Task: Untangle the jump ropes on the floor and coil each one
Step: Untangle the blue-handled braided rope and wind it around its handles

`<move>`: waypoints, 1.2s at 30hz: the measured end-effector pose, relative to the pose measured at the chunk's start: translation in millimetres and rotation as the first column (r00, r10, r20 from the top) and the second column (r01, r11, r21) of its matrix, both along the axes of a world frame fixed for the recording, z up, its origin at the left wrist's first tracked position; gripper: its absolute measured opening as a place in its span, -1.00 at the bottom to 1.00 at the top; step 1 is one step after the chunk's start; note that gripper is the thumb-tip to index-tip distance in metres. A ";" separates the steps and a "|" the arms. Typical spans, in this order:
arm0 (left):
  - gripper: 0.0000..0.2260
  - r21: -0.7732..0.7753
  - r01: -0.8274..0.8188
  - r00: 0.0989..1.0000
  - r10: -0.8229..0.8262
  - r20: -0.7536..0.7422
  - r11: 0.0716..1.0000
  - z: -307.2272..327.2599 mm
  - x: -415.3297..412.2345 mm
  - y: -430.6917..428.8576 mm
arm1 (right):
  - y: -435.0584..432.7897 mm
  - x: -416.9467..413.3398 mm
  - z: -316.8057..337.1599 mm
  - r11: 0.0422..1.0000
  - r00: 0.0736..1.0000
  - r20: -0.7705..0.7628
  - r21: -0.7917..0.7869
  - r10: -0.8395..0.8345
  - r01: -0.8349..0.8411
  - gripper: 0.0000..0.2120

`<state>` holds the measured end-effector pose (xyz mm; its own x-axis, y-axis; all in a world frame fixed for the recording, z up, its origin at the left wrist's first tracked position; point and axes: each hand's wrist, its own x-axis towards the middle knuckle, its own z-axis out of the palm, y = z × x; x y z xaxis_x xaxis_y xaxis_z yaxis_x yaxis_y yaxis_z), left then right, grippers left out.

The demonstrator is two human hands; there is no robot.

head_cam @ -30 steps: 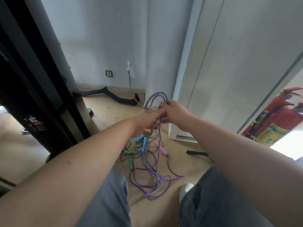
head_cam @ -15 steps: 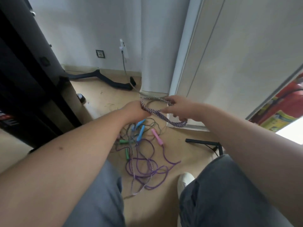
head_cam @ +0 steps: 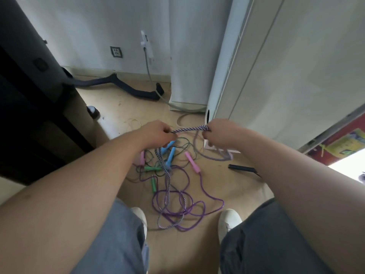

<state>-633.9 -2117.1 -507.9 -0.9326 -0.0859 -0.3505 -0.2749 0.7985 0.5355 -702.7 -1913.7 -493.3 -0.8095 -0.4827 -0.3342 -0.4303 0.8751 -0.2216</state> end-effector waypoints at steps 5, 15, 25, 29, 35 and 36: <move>-0.77 0.105 0.002 0.999 0.003 -0.049 0.995 -8.6 -4.3 11.0 | -4.7 1.1 -1.6 0.999 0.998 0.043 -0.011 -0.038 0.039 -0.51; -0.75 -0.015 0.020 0.998 -0.021 -0.065 1.000 -10.5 -11.2 1.3 | -16.8 -6.4 3.0 0.967 0.999 -0.029 -0.253 -0.024 0.016 -0.79; -0.77 0.087 0.067 0.976 -0.048 -0.214 0.994 -0.3 -3.3 22.6 | -2.1 6.6 4.8 0.945 0.968 0.236 -0.327 0.088 -0.006 -0.71; -0.71 0.072 0.095 0.964 -0.073 -0.254 0.993 5.4 -2.5 28.6 | -6.4 9.7 9.5 0.949 0.995 0.052 -0.308 0.082 -0.062 -0.73; -0.75 -0.120 0.110 0.992 -0.117 -0.052 0.987 2.0 0.1 5.3 | 5.6 -3.2 11.0 0.936 0.988 -0.038 -0.329 -0.147 0.127 -0.70; -0.74 -0.157 0.118 0.993 -0.119 0.003 0.980 -1.0 0.6 1.0 | 7.9 -5.7 10.0 0.940 0.984 -0.045 -0.307 -0.170 0.149 -0.69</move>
<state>-633.3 -2116.1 -508.8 -0.9415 -0.0280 -0.3358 -0.1703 0.8994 0.4025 -708.4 -1905.8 -483.3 -0.9002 -0.4147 -0.1330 -0.3146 0.8305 -0.4597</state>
